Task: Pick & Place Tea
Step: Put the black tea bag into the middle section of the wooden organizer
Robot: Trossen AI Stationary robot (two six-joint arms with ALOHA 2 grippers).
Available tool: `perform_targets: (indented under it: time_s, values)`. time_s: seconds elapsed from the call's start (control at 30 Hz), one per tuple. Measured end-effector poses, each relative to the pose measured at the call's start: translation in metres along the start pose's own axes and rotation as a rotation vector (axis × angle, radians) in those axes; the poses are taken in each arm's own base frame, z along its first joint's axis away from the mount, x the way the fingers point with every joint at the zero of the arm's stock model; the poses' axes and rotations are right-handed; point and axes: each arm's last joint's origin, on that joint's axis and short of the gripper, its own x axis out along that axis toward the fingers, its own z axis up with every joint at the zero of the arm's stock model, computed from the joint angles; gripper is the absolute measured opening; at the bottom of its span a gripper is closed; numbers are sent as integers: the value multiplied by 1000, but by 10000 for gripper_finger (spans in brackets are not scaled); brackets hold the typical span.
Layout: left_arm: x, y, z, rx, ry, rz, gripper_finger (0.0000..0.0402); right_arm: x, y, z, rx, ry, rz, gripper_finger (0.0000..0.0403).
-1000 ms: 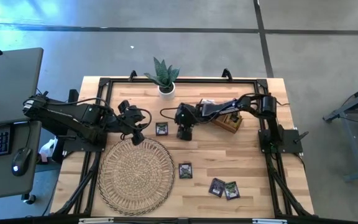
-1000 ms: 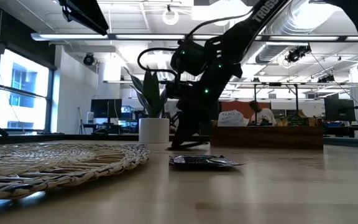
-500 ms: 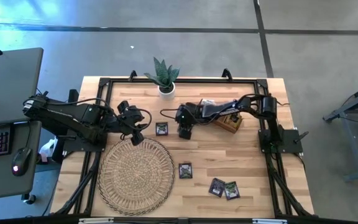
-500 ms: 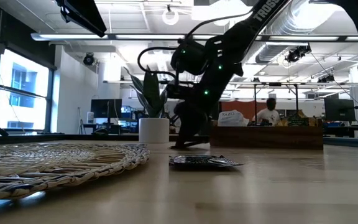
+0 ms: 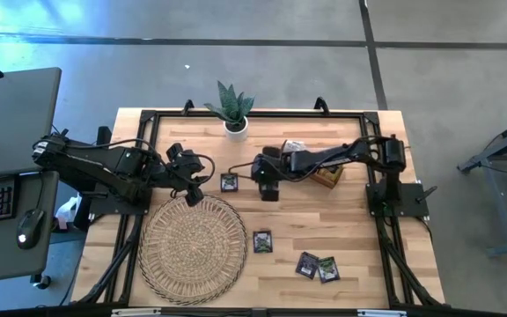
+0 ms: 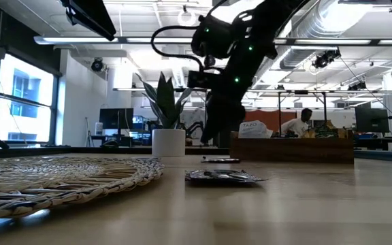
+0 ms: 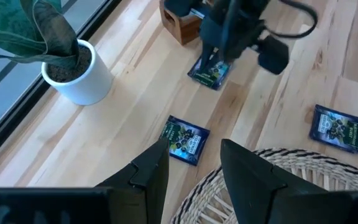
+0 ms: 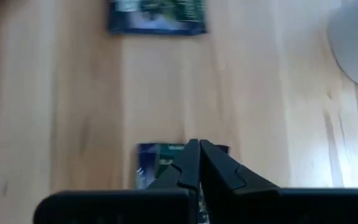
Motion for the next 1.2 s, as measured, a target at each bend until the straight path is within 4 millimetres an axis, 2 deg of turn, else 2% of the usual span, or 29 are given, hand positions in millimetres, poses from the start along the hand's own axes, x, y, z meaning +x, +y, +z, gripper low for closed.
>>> perform_targets:
  time_s: [0.13, 0.3, 0.5, 0.67, 0.8, 0.97, 1.1, 1.2]
  values:
    - [0, 0, 0, -10, 2, -3, 143, -1, 1, -2, -106, 26, 8, 31]
    - [0, 0, 0, -20, 2, -4, 143, 4, -11, -3, -149, 5, 47, 101]
    - [0, 0, 0, -27, 6, -12, 143, 16, -28, -13, -219, 52, 68, 188]
    - [0, 0, 0, -26, 8, -12, 143, 34, -40, -17, -196, 25, 93, 226]
    - [0, 0, 0, -25, 9, -16, 143, 48, -45, -25, -161, 37, 160, 230]
    - [0, 0, -1, -23, 12, -16, 143, 56, -38, -29, -149, 48, 229, 217]
    - [0, 0, -1, -17, 19, -12, 143, 55, -32, -28, -149, 61, 213, 185]
    - [0, 1, -2, -12, 27, -8, 143, 56, -32, -29, -100, 72, 233, 140]
